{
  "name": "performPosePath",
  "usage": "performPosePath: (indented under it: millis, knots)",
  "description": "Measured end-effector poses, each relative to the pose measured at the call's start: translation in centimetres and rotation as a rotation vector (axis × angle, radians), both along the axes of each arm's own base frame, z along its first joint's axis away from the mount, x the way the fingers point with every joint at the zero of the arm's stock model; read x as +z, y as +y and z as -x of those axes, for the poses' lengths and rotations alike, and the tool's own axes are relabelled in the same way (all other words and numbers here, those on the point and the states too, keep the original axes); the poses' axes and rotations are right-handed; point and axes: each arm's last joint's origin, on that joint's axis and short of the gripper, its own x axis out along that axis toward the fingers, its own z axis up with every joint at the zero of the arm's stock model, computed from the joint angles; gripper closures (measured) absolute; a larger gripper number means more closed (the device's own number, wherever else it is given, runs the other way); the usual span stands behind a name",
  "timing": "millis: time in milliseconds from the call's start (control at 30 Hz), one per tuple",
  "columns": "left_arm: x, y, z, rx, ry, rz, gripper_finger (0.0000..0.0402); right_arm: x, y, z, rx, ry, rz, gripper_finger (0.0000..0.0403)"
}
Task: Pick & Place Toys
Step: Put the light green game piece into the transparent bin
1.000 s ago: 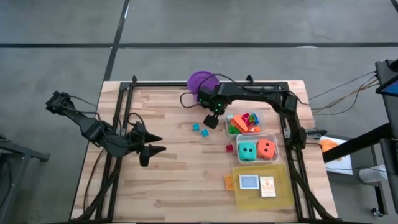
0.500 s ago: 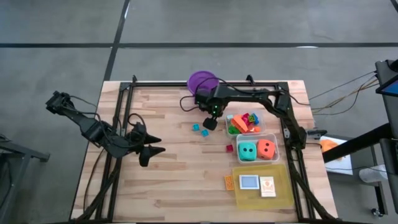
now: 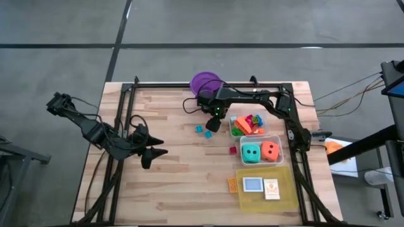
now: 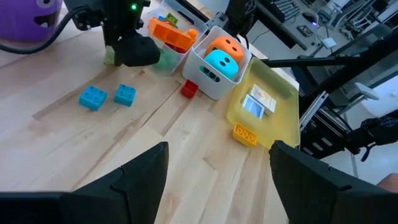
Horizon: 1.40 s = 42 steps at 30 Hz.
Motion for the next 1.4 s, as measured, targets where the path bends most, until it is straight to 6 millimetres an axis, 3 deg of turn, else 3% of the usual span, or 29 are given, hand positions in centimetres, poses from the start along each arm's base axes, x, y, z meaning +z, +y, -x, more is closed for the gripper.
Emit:
performPosePath:
  millis: [333, 733, 1067, 1233, 1400]
  knots:
    - [0.0, 0.0, 0.0, -0.002, 0.001, 0.002, 0.0131, 0.0, 0.0, -0.1, 0.001, 0.000, 0.027, 0.0316]
    - [0.0, 0.0, 0.0, -0.002, 0.001, 0.002, 0.0131, 0.1, 0.1, 0.0, 0.007, 0.001, 0.028, 0.0311]
    - [0.0, 0.0, 0.0, -0.003, 0.004, -0.001, 0.0131, 1.4, 0.6, 0.2, 0.028, -0.019, 0.028, 0.0317]
    - [-0.1, 0.0, 0.0, -0.012, 0.011, 0.002, 0.0131, 3.2, 1.2, 0.7, 0.049, -0.029, 0.027, 0.0317]
    - [-0.1, 0.0, 0.0, -0.013, 0.011, 0.000, 0.0131, 6.8, 1.9, 1.5, 0.040, -0.125, 0.007, 0.0317]
